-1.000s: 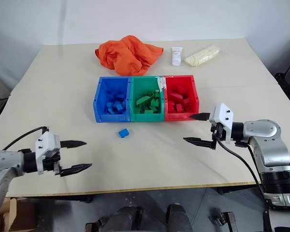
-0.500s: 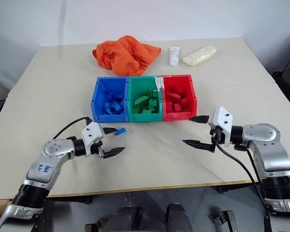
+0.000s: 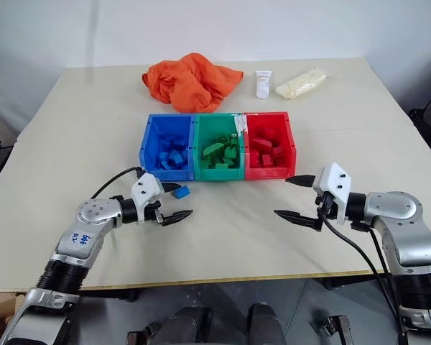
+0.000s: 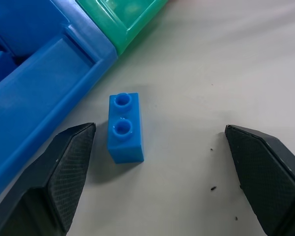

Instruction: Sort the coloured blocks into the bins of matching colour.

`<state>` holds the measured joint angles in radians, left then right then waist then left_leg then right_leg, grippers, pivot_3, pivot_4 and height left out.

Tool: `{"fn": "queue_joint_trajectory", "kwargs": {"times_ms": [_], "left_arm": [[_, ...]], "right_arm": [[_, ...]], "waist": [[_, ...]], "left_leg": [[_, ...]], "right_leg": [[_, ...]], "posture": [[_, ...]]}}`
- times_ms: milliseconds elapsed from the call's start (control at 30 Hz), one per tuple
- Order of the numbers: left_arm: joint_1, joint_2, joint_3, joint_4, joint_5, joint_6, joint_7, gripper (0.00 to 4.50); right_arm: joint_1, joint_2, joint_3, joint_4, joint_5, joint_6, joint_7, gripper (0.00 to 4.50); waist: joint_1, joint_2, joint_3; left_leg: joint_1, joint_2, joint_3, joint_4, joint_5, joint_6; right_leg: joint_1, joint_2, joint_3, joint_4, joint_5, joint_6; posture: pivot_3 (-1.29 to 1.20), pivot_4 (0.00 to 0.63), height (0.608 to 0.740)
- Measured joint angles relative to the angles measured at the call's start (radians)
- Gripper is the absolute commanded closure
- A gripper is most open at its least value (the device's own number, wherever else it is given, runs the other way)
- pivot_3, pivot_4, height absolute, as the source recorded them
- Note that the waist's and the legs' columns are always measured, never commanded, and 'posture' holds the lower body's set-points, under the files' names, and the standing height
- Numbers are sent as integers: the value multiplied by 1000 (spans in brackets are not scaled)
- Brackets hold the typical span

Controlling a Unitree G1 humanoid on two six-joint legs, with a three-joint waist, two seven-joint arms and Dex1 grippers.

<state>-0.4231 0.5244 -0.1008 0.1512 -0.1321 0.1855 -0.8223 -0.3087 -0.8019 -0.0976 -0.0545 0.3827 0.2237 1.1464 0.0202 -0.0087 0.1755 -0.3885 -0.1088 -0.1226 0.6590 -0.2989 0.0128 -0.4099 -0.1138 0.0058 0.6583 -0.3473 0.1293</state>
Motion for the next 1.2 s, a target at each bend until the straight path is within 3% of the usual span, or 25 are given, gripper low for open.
{"fn": "queue_joint_trajectory", "kwargs": {"times_ms": [367,400,667,933,1200], "left_arm": [[6,-8,-8,-14,-7,23,-20,3944],[7,-8,-8,-18,-8,29,-21,4033],[31,-7,11,-87,-41,73,-23,4030],[-232,-37,149,-66,-86,125,125,4030],[-357,-44,129,210,-29,35,142,1443]], "right_arm": [[0,0,0,0,0,0,-8,0],[0,0,0,0,0,0,-9,0],[-2,0,0,0,0,-1,-9,0],[0,0,-1,-17,3,-1,-19,0],[-10,0,-2,-15,4,-2,-28,0]], "waist": [[2,0,0],[2,0,0],[3,0,0],[4,-1,0],[3,-2,1]], "left_leg": [[0,0,0,0,0,0],[0,0,0,0,0,0],[0,0,0,1,0,0],[-2,0,-1,3,0,0],[-2,0,0,3,0,0]], "right_leg": [[0,0,0,0,0,0],[0,0,0,0,0,0],[0,0,0,0,0,0],[0,0,-2,0,0,1],[-1,1,-3,1,0,1]], "posture": [[0,150,740],[0,150,740],[0,150,740],[0,150,740],[0,150,740]]}}
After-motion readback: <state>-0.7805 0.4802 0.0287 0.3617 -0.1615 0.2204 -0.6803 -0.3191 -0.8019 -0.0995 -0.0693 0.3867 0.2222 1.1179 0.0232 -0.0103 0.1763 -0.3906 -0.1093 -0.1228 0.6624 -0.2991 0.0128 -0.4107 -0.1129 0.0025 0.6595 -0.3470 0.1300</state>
